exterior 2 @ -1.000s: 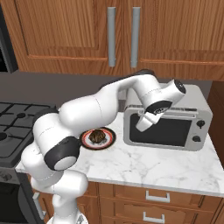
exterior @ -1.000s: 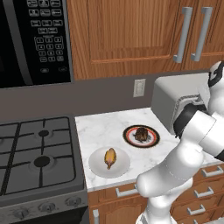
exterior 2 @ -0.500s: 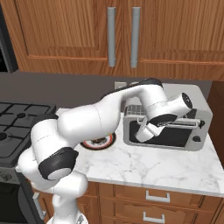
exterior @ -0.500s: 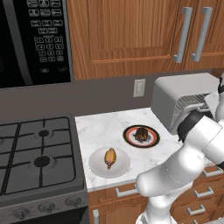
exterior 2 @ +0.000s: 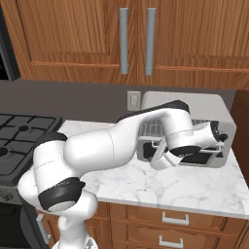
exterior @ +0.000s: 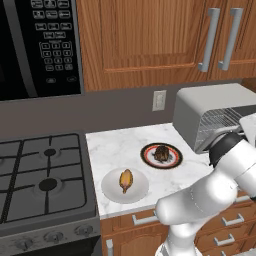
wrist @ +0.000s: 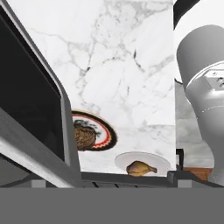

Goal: Open the toaster oven door. Place the bread on the bottom rack in the toaster oven and place the chicken drumstick on the top rack.

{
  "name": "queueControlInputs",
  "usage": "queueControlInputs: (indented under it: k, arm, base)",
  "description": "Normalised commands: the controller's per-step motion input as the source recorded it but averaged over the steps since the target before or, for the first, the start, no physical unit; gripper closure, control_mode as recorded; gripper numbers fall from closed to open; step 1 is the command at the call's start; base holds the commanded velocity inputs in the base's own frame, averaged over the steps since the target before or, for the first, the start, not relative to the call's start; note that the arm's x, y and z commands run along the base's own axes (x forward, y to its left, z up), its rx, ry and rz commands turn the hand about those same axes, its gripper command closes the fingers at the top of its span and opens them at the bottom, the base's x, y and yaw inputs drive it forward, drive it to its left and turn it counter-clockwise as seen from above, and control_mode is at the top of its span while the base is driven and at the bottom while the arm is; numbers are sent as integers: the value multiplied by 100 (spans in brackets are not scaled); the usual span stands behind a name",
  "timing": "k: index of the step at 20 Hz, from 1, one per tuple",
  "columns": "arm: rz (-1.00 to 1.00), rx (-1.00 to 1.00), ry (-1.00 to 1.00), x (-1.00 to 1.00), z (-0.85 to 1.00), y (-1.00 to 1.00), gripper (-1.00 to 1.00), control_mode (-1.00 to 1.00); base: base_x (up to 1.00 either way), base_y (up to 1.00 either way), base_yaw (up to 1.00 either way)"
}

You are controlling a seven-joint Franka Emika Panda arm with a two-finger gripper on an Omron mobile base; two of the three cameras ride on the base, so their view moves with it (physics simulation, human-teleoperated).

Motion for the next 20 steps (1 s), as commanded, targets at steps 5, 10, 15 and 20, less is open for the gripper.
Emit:
queueControlInputs:
  k: [5, 10, 15, 20]
  arm:
    - [-2, 0, 0, -36, 3, -18, -100, -100]
    - [-7, 0, 0, -47, 6, -18, -100, -100]
    - [-9, 2, 0, -45, 13, -18, -100, -100]
    - [-6, 2, 0, -37, 25, -19, -100, -100]
  base:
    - [0, 0, 0]
    - [0, 0, 0]
    - [0, 0, 0]
    - [0, 0, 0]
